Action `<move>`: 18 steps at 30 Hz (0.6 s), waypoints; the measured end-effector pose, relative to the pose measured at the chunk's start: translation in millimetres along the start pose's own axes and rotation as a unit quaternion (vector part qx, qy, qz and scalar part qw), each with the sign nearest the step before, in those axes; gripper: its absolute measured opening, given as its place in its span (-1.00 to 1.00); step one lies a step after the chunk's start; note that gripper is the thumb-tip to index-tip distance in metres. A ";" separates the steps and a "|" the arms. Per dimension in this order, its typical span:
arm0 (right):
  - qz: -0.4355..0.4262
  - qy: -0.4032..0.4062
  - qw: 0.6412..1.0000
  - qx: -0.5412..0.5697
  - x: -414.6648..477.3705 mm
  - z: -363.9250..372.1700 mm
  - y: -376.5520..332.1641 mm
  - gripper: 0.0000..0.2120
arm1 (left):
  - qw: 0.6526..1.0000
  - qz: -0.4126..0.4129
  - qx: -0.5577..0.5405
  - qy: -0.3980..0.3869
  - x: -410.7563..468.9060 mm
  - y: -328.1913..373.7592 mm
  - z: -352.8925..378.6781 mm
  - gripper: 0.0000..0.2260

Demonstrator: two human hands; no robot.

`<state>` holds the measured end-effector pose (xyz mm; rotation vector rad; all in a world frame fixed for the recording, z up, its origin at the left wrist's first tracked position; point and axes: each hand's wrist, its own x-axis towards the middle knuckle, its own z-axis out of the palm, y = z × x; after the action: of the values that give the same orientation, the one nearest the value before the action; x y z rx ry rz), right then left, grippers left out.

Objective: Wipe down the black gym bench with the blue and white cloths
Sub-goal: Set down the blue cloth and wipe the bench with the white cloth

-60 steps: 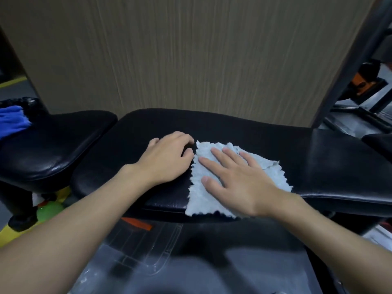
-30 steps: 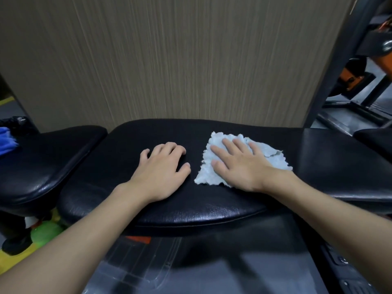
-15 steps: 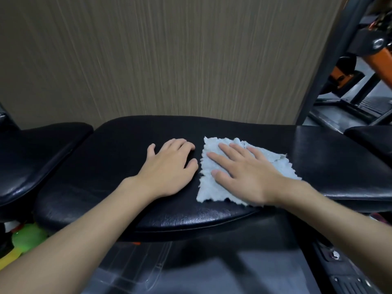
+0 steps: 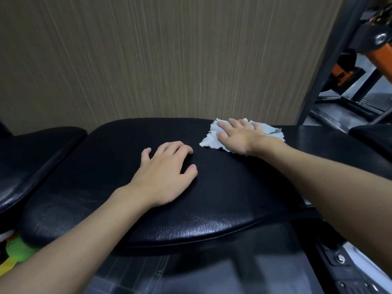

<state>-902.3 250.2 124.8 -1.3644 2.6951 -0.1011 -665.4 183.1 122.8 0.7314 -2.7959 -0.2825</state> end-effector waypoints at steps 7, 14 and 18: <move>-0.067 0.004 0.998 -0.006 -90.6 6.5 -5.2 -0.45 | 1.000 -0.010 -0.004 -0.014 -2.7 5.1 -3.8 -0.62; -0.100 0.045 0.993 -0.038 -175.6 21.1 -7.1 -0.29 | 0.999 -0.021 0.013 -0.046 -0.5 11.6 -9.6 -0.62; -0.102 0.043 0.993 -0.028 -169.7 18.3 -3.2 -0.27 | 0.999 -0.002 -0.025 -0.037 6.3 30.5 -8.3 -0.60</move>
<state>-797.6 385.1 120.0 -1.6867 2.6375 -0.1059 -682.4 204.9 139.3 0.7280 -2.8447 -0.3866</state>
